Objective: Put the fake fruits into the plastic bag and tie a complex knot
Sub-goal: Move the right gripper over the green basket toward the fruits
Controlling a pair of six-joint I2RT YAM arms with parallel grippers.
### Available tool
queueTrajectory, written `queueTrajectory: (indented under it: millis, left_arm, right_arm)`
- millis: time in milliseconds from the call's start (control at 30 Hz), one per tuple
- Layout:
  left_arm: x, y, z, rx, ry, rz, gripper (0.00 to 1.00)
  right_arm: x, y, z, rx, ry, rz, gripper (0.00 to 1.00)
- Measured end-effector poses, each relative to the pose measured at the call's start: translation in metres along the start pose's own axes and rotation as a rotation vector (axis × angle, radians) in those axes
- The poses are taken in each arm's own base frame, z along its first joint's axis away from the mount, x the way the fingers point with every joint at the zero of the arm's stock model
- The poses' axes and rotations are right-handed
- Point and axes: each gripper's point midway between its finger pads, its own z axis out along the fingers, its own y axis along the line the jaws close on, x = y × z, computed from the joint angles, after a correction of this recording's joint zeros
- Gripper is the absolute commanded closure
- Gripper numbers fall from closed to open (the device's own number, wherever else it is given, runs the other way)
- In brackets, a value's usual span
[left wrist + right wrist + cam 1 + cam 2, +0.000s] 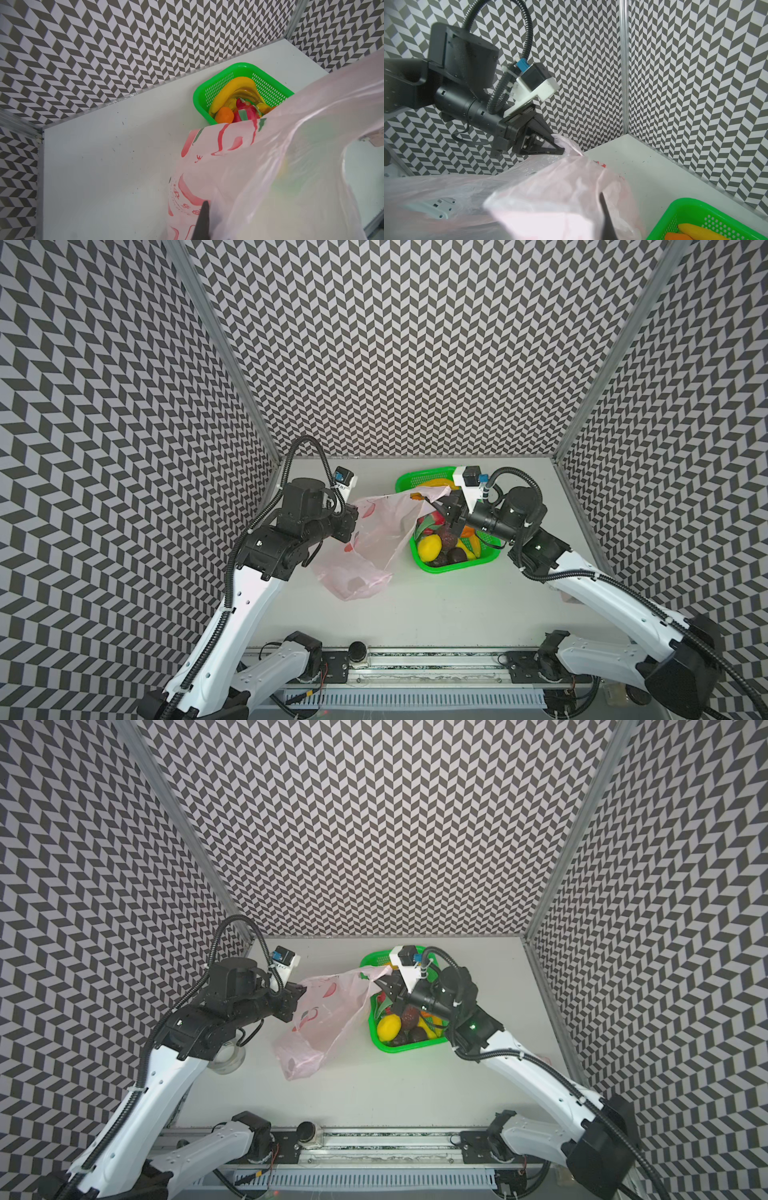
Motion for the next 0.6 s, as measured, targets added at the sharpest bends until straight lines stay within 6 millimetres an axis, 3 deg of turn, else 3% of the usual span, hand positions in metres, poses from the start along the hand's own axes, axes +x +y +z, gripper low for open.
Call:
queueTrajectory:
  millis: [100, 300, 467, 600]
  left_arm:
    - [0.002, -0.006, -0.002, 0.041, 0.018, -0.003, 0.99]
    - [0.012, -0.012, 0.0, 0.086, 0.078, -0.032, 0.96]
    - [0.016, -0.011, 0.004, 0.092, 0.108, -0.104, 0.97]
    - [0.015, -0.009, 0.005, 0.098, 0.104, -0.161, 0.97]
  right_arm:
    - [0.005, -0.02, 0.003, 0.01, 0.033, 0.047, 1.0]
    - [0.041, -0.058, 0.02, 0.017, 0.131, 0.166, 1.0]
    - [0.064, -0.067, 0.042, -0.028, 0.187, 0.226, 1.0]
    - [0.071, -0.073, 0.06, -0.074, 0.202, 0.251, 0.98]
